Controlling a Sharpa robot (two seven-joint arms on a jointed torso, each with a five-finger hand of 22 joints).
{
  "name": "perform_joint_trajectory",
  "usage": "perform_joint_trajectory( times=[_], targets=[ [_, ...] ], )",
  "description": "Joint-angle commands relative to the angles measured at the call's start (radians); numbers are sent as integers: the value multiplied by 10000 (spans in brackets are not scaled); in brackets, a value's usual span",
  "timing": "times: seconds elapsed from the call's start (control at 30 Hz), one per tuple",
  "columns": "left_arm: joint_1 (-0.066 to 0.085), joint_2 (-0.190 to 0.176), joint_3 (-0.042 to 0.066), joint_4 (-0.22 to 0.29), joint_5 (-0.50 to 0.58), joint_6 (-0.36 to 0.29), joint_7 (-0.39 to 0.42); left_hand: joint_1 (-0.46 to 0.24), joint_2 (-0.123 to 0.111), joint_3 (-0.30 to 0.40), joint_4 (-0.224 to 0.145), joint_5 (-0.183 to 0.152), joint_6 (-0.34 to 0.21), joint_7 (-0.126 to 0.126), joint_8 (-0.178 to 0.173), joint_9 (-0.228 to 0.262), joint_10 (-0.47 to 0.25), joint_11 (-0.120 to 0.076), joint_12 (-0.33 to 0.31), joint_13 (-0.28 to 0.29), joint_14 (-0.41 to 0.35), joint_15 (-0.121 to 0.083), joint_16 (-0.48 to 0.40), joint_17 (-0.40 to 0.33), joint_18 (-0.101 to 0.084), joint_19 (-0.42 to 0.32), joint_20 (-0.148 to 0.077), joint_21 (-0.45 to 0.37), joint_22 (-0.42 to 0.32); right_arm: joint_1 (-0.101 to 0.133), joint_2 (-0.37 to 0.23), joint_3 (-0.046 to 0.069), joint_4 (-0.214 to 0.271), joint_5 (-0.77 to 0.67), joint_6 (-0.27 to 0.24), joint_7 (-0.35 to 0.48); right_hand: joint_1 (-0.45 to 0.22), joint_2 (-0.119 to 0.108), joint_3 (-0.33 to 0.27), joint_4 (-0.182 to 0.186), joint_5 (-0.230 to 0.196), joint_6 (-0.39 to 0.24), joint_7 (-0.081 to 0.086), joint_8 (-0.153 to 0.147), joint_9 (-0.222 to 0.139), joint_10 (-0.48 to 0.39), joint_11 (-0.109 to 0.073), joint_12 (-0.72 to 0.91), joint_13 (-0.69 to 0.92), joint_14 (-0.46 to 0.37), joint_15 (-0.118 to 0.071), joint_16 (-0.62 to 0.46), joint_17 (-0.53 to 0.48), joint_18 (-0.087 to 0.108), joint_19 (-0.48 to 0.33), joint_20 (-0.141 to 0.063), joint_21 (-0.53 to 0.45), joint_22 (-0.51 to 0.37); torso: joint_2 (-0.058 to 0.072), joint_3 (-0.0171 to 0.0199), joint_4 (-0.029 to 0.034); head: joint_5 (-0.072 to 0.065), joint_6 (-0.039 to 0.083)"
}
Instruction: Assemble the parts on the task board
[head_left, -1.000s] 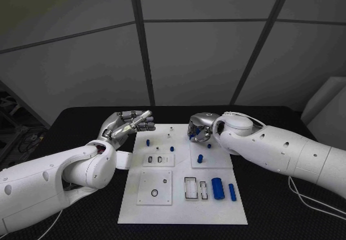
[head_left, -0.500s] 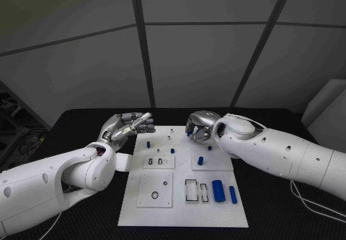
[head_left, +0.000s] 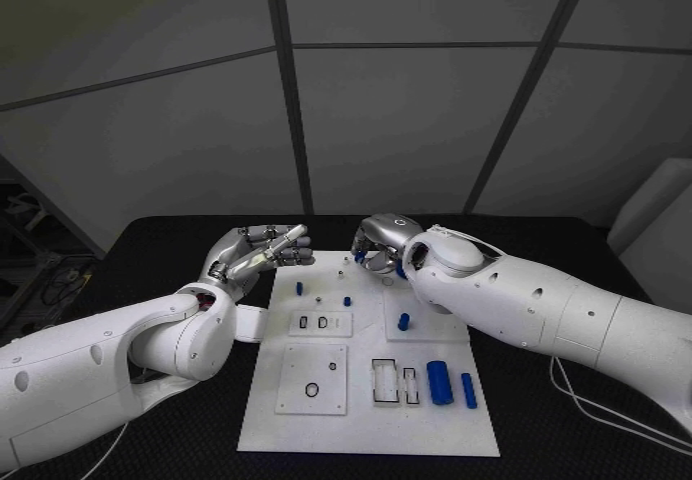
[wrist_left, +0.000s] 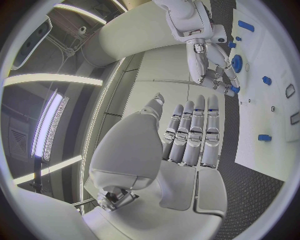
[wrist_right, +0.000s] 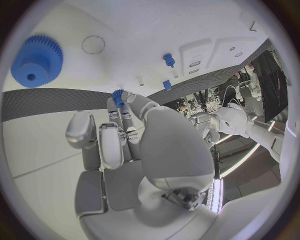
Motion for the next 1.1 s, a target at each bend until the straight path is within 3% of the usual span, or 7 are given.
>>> perform_joint_trajectory(
  times=[0.03, 0.33, 0.6, 0.8, 1.1],
  targets=[
    [19, 34, 11, -19, -81, 152, 33, -17, 93, 13, -69, -32, 20, 56, -56, -12, -5, 90, -41, -16, -8, 49, -33, 14, 72, -6, 78, -60, -13, 21, 174, 4, -214, -59, -341, 90, 16, -60, 77, 4, 64, -7, 60, -42, 1, 126, -36, -29, 85, 434, -18, 76, 36, -109, 54, 44, 54, 25, 23, -3, 24, 9, -4],
    [47, 49, 13, -10, -81, 144, 31, -18, 105, 13, -79, -37, 9, 67, -81, -13, -22, 100, -71, -17, -6, 54, -57, 20, 71, -4, 81, -68, -22, 21, 478, 4, -601, -55, -301, 39, -11, -68, 97, 7, 71, -22, 69, -59, -1, 106, -25, -50, 85, 435, -8, 81, 38, -112, 54, 51, 68, 43, 58, -4, 41, 64, 3],
    [69, 33, 14, 9, -81, 146, 21, -18, 105, 13, -79, -37, 9, 67, -81, -13, -22, 100, -71, -17, -6, 54, -57, 20, 71, -4, 81, -68, -22, 21, 617, 4, -800, -9, -333, 38, -30, -68, 114, 11, 81, -30, 76, -70, -2, 95, -19, -64, 86, 437, -2, 89, 48, -111, 45, 58, 74, 44, 122, -29, 168, 60, 40],
    [82, 40, 14, 15, -81, 151, 14, -18, 105, 13, -79, -37, 9, 67, -81, -13, -22, 100, -71, -17, -6, 54, -57, 20, 71, -4, 81, -68, -22, 20, 707, 3, -903, 15, -281, 65, -42, -73, 121, 12, 84, -37, 78, -78, -3, 87, -15, -73, 86, 437, 2, 92, 51, -112, 44, 62, 79, 50, 121, -24, 143, 56, 13],
    [96, 51, 15, 19, -81, 176, -6, -19, 107, 9, -88, -40, -2, 74, -99, -14, -35, 107, -93, -18, -8, 60, -75, 24, 70, -5, 84, -74, -28, 20, 787, 3, -1000, 32, -235, 106, -68, -85, 135, 15, 87, -53, 84, -94, -5, 64, -6, -94, 86, 438, 10, 101, 61, -109, 28, 70, 80, 43, 128, -27, 170, 69, 8]
  ],
)
